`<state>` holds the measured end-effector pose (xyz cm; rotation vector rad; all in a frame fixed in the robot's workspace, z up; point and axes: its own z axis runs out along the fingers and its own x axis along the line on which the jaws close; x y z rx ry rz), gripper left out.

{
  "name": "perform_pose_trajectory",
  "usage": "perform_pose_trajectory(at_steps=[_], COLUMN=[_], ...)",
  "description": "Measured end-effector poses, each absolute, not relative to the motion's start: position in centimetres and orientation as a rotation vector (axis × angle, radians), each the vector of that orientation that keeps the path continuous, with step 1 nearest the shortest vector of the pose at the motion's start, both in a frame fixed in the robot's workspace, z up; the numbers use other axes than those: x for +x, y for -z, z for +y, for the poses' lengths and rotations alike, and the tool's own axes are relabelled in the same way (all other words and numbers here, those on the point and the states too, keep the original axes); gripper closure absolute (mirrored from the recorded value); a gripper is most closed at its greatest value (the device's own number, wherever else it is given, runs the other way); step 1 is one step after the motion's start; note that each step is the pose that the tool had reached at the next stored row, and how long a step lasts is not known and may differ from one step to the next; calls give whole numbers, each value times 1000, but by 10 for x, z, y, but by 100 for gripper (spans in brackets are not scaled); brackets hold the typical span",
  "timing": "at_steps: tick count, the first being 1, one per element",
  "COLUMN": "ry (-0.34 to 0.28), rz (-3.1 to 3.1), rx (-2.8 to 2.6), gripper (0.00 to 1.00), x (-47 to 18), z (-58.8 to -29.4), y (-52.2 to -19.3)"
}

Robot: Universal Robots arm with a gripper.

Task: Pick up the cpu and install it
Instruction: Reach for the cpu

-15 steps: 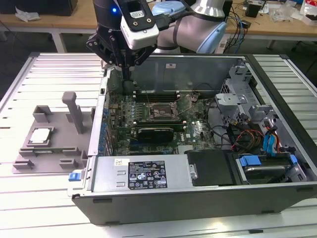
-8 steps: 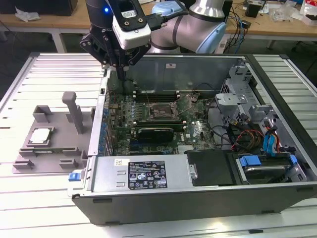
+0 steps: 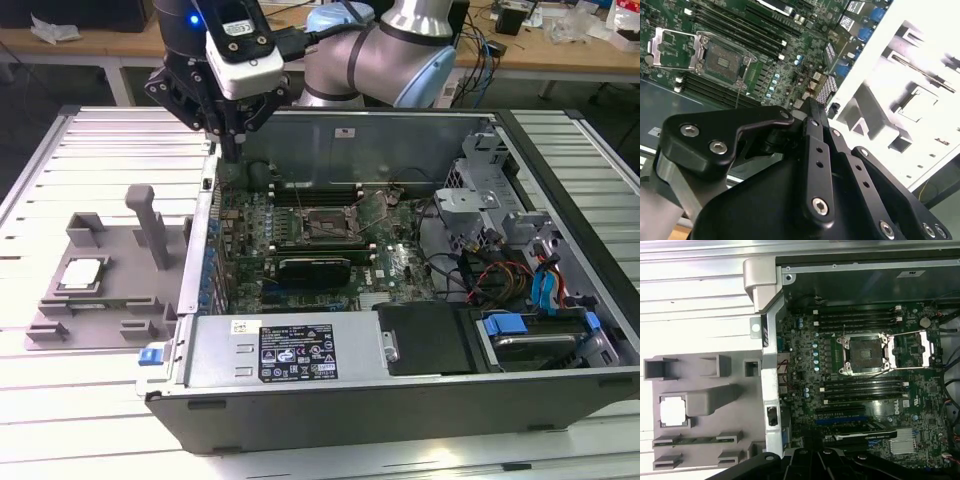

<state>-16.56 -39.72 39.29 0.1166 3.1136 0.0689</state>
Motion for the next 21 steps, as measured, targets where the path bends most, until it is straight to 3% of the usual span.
perform_pose_trajectory(at_steps=[21], ry=[-69], rz=[3114], rx=[117], gripper=[89], x=[-214], z=[-397], y=[-393])
